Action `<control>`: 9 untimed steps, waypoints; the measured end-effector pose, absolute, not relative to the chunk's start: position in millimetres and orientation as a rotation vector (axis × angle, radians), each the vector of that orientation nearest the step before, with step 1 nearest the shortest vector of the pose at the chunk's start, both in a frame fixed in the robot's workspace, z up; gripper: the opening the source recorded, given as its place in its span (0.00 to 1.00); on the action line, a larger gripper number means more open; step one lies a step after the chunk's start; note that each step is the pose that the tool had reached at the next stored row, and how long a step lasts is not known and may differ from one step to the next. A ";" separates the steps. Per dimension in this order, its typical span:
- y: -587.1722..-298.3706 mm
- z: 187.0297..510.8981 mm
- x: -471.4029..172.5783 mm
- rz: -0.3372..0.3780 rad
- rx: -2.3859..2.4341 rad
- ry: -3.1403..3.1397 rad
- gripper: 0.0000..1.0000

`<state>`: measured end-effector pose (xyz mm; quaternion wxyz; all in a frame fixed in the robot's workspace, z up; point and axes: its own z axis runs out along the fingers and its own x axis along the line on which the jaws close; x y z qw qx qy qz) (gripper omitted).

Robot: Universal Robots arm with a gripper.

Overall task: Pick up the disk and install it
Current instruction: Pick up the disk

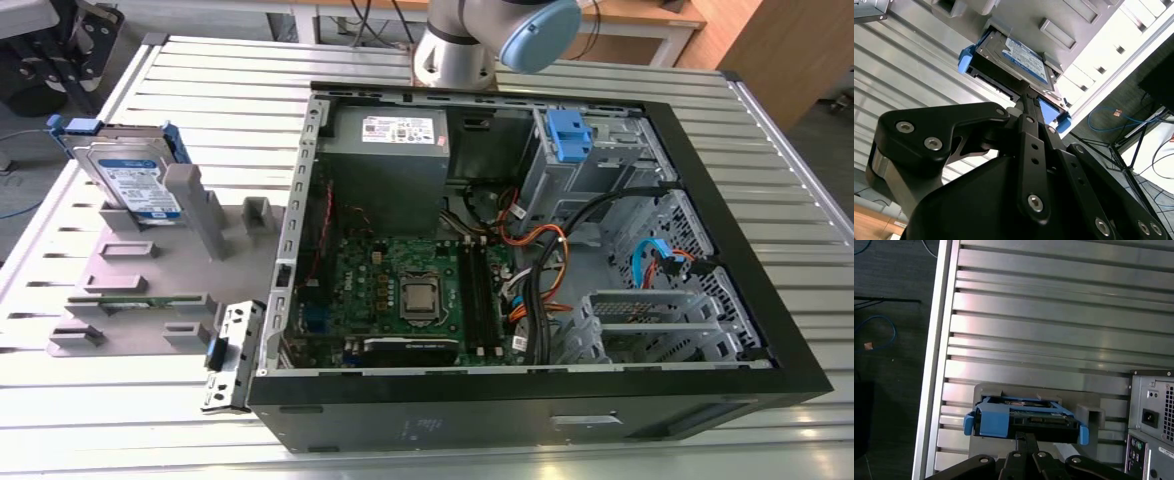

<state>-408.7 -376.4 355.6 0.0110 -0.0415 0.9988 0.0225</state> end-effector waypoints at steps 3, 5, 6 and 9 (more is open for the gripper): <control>-376.4 355.5 -408.7 0.070 -0.137 3.116 0.11; -376.4 355.5 -408.7 0.071 -0.163 3.115 0.11; -376.4 355.5 -408.7 0.071 -0.179 3.114 0.11; -376.4 355.5 -408.7 0.072 -0.241 3.111 0.11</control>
